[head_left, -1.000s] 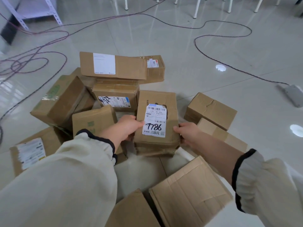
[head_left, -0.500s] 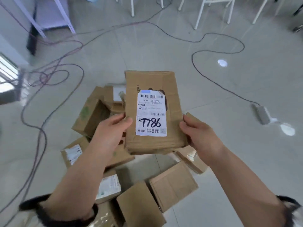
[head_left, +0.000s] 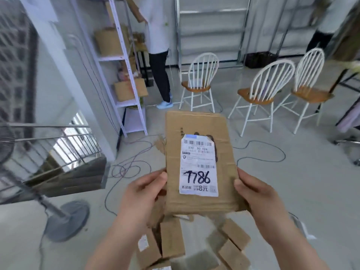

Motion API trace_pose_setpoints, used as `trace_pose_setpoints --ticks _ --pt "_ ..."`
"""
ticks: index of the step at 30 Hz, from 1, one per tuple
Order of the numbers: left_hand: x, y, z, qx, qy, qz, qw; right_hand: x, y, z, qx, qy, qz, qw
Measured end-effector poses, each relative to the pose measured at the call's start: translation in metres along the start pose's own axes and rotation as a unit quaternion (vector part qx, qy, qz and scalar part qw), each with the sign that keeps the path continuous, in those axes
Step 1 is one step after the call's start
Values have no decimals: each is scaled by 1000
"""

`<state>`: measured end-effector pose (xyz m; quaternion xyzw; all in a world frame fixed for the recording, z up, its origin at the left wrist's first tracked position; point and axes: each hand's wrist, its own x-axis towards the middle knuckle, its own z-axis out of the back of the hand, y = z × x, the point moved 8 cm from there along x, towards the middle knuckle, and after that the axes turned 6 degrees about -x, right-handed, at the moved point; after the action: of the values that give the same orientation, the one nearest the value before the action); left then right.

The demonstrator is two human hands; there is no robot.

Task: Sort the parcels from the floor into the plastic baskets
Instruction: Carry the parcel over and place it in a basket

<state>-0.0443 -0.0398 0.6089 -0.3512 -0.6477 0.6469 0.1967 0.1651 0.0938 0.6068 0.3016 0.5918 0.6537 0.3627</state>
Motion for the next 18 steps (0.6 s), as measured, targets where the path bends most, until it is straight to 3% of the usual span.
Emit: trace_pose_setpoints --ticks 4,11,18 --pt "-29 -46 3 -12 -7 -46 999 -16 42 -6 18 -14 24 999" --pt "-47 -52 -6 -23 -20 -56 998 -40 53 8 32 -37 24 999" --pt "-51 -55 -70 -13 61 -98 993 -69 58 70 -5 -112 48 993"
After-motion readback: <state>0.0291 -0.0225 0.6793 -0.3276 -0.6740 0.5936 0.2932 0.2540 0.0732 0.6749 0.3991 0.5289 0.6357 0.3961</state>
